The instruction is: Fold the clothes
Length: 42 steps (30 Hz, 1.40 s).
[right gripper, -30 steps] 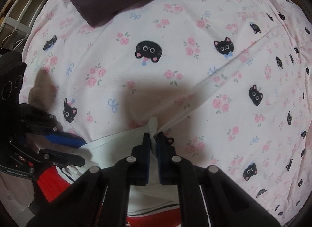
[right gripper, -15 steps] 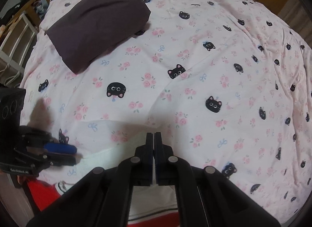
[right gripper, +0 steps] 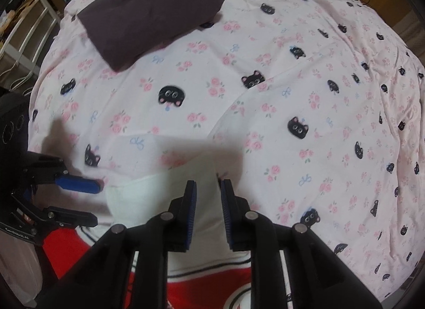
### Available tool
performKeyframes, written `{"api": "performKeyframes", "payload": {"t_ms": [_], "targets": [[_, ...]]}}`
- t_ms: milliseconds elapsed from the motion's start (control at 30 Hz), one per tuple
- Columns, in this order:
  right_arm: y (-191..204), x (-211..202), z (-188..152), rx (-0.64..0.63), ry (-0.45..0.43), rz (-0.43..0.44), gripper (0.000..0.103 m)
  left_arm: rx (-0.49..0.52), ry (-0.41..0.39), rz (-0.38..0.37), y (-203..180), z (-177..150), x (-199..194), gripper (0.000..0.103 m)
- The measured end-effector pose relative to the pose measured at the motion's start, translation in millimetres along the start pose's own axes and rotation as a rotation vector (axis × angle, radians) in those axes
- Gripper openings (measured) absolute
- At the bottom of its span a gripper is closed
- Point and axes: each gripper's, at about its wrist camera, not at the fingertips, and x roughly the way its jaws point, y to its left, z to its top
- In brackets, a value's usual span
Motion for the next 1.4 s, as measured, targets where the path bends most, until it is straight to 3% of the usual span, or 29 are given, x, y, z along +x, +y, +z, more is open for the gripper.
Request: {"api": "performKeyframes", "payload": {"t_ms": [167,267,467,767,1033,1400], "targets": [[8.2,17.7,-14.9,-0.011,0.114,0.081,0.02,0.05,0.051,-0.055,-11.9,-5.6,6.7,0.038],[12.0,33.6,-18.3,-0.011,0.14,0.064,0.02,0.029,0.099,-0.078,-10.5,-6.3,16.6,0.038],[15.0,55.0,-1.2,0.029,0.077,0.009,0.02,0.01,0.124,-0.091,-6.5,-0.2,30.2,0.04],[14.7,35.5,23.7,0.026,-0.033,-0.093,0.021,-0.031,0.034,0.006,5.4,6.7,18.7,0.039],[13.9,43.8,15.9,-0.036,0.101,-0.116,0.024,-0.054,0.029,0.011,8.2,5.2,16.3,0.04],[13.3,62.7,21.6,-0.034,0.151,-0.062,0.024,-0.053,0.035,0.018,10.7,3.5,18.2,0.04]]}}
